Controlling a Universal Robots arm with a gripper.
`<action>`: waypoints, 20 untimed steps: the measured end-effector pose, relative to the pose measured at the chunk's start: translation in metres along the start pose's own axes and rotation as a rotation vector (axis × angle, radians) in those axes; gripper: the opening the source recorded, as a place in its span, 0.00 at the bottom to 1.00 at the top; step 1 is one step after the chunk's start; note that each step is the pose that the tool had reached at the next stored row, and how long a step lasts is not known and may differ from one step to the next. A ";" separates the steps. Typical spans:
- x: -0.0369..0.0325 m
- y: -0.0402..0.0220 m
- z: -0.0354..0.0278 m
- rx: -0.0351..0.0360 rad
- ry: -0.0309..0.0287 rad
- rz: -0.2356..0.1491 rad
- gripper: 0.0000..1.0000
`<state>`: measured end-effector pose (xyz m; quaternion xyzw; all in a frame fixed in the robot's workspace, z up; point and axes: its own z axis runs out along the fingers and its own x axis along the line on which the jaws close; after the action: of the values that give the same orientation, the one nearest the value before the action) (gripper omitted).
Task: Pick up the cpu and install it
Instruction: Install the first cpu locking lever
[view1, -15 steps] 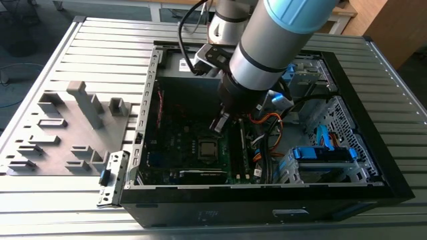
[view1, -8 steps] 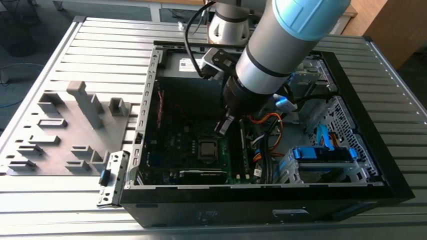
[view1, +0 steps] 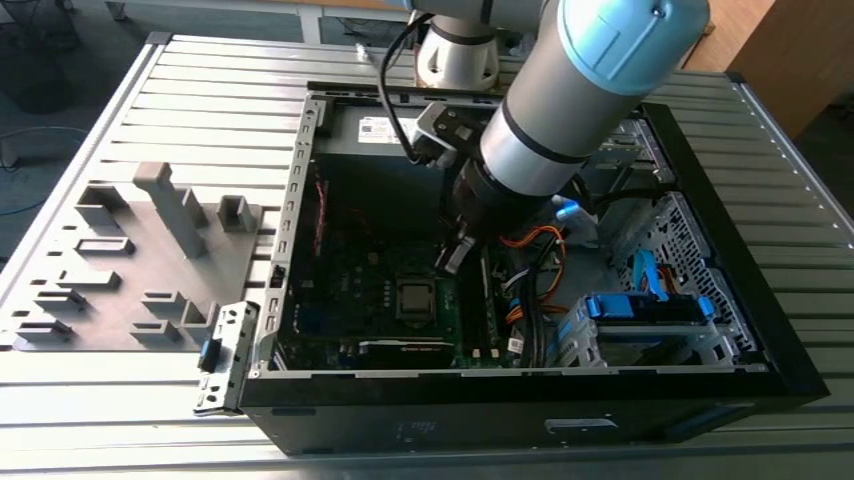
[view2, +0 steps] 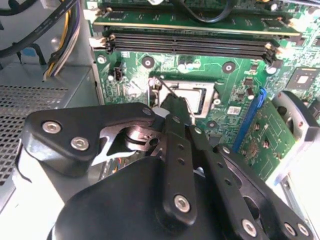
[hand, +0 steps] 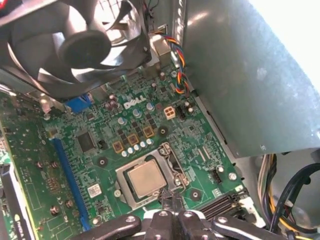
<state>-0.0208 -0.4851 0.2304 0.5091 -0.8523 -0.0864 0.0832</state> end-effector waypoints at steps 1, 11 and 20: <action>0.0000 -0.0003 0.0010 -0.0002 0.0009 0.001 0.11; -0.0008 -0.0033 0.0130 0.0057 0.0142 0.006 0.11; -0.0009 -0.0039 0.0157 0.0094 0.0207 0.007 0.11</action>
<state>-0.0207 -0.4851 0.2143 0.5072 -0.8536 -0.0769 0.0900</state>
